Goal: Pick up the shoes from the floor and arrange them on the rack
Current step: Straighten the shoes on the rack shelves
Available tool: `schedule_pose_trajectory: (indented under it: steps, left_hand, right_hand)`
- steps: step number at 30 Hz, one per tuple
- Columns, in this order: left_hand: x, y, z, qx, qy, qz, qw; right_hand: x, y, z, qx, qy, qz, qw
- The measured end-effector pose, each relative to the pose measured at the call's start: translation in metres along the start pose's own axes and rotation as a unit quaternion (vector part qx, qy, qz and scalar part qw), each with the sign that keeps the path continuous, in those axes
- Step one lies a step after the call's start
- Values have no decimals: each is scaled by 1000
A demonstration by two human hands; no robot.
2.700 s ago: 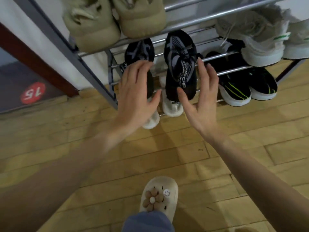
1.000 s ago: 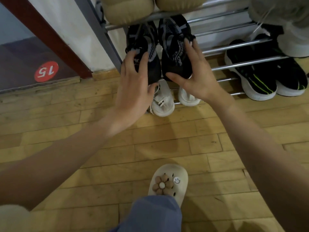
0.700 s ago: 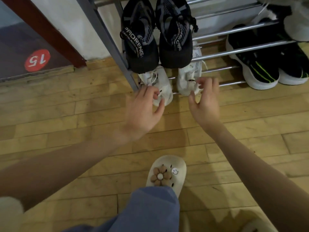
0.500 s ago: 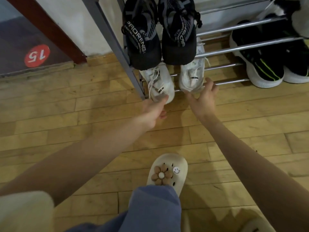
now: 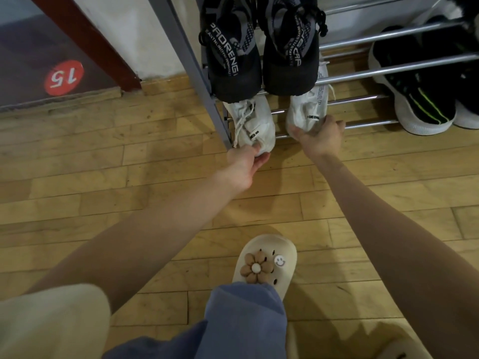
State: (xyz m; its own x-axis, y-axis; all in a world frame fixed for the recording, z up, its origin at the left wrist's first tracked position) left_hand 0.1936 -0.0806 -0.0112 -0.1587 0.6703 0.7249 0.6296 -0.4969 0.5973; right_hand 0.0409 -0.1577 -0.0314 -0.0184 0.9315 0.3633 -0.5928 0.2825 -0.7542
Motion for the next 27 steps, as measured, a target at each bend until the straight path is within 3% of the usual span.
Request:
schedule_pose_trajectory:
  steps: [10, 17, 27]
  left_hand:
    - [0, 2, -8, -51, -5, -31, 998]
    - [-8, 15, -5, 3, 29, -58, 998]
    - [-12, 11, 1, 55, 60, -30, 996]
  right_hand:
    - [-1, 0, -1, -3, -4, -5, 1000]
    - [1, 0, -1, 6, -5, 1, 1000]
    - [1, 1, -10, 35, -23, 31, 999]
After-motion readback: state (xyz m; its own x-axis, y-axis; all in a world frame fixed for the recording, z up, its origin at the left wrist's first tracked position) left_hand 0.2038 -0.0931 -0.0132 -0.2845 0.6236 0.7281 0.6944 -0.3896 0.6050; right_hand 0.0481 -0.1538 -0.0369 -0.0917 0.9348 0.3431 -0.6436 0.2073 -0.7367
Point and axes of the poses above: each hand's wrist, its own x-axis away from the middle knuckle, its own z-axis out of the back of the hand, y = z × x, the point moved 3 cm from there along -x, towards the middle knuckle, and after that the axes turned 12 degrees about -y, right-handed, at the moved point
